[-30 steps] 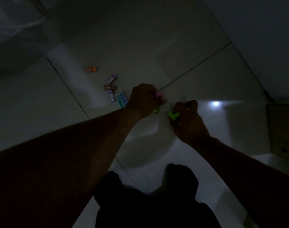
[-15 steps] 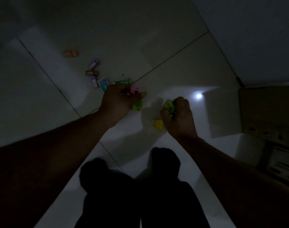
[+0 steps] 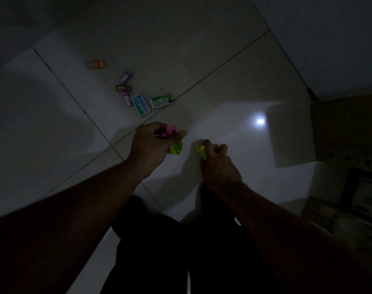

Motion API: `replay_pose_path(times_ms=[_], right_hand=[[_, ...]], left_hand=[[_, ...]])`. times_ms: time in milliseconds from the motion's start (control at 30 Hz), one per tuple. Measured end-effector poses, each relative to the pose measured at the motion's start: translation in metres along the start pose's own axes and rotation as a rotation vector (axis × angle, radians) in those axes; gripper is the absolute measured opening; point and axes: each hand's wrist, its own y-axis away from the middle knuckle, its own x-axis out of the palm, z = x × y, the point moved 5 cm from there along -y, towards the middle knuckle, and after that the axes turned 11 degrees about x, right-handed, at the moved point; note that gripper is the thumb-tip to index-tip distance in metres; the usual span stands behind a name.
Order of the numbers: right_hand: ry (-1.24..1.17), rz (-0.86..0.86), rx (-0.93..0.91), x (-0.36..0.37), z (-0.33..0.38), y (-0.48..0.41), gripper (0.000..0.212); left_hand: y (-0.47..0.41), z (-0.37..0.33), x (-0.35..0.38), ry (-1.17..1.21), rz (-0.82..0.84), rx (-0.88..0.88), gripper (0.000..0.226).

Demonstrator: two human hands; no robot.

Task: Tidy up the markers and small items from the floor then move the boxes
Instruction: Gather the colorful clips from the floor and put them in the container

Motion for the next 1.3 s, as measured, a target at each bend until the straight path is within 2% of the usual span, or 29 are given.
replay_pose_path(times_ms=[100, 333, 533, 767, 867, 967, 1100, 1300], right_hand=[[0.044, 0.007, 0.01, 0.003, 0.001, -0.003, 0.051], [0.186, 0.007, -0.131, -0.013, 0.014, -0.011, 0.054], [0.203, 0.086, -0.1, -0.016, 0.016, -0.017, 0.054], [-0.193, -0.008, -0.049, -0.025, 0.007, -0.008, 0.033], [-0.582, 0.116, 0.077, -0.034, 0.011, 0.002, 0.017], [-0.927, 0.245, 0.075, -0.053, 0.027, 0.023, 0.01], [-1.19, 0.353, 0.006, -0.104, 0.061, 0.064, 0.005], [-1.261, 0.371, -0.137, -0.216, 0.123, 0.149, 0.007]], left_hand=[[-0.001, -0.002, -0.001, -0.031, 0.001, 0.011, 0.015], [0.005, -0.006, -0.003, -0.026, -0.014, 0.025, 0.014], [0.011, -0.006, -0.011, -0.029, -0.031, 0.006, 0.015], [0.017, -0.005, -0.024, -0.03, -0.05, 0.007, 0.013], [0.023, -0.007, -0.029, -0.031, -0.063, -0.011, 0.016], [0.031, -0.024, -0.036, -0.005, -0.083, -0.014, 0.016], [0.051, -0.078, -0.046, 0.069, -0.115, -0.006, 0.01], [0.091, -0.209, -0.074, 0.267, -0.174, 0.051, 0.008]])
